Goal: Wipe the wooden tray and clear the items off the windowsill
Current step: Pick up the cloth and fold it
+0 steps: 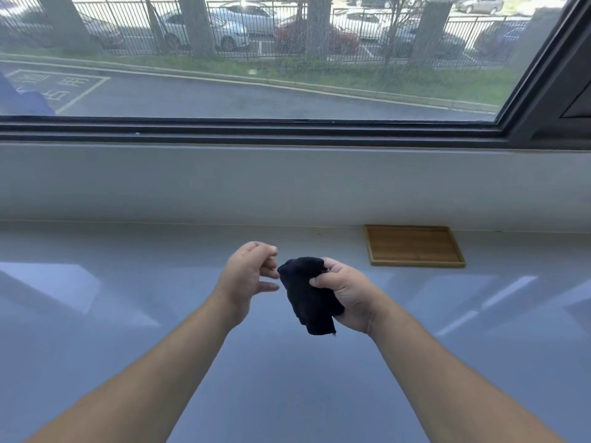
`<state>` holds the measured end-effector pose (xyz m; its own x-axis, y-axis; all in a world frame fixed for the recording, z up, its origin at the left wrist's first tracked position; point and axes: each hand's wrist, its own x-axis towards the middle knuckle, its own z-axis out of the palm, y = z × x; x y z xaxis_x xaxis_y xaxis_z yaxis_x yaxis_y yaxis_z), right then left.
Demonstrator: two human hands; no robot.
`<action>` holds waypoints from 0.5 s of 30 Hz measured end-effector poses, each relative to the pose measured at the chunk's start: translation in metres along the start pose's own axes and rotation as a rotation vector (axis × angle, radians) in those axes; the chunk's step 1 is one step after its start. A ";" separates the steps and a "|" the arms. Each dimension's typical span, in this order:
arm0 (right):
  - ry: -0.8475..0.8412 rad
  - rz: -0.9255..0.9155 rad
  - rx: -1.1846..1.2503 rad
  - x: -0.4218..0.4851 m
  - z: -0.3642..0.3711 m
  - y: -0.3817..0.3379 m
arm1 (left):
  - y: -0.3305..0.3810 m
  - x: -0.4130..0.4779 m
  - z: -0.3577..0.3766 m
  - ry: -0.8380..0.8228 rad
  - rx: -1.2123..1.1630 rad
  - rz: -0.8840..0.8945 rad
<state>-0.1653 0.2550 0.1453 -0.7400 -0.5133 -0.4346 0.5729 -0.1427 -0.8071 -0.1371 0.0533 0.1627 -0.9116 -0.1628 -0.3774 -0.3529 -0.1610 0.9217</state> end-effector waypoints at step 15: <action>0.477 0.190 -0.506 0.046 -0.049 0.058 | -0.093 0.036 -0.011 0.077 0.646 -0.226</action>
<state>-0.1832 0.2649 0.0589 -0.7835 -0.0481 -0.6196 0.5590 0.3810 -0.7364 -0.1344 0.0516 0.0629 -0.7916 -0.2659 -0.5502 -0.6095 0.4092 0.6791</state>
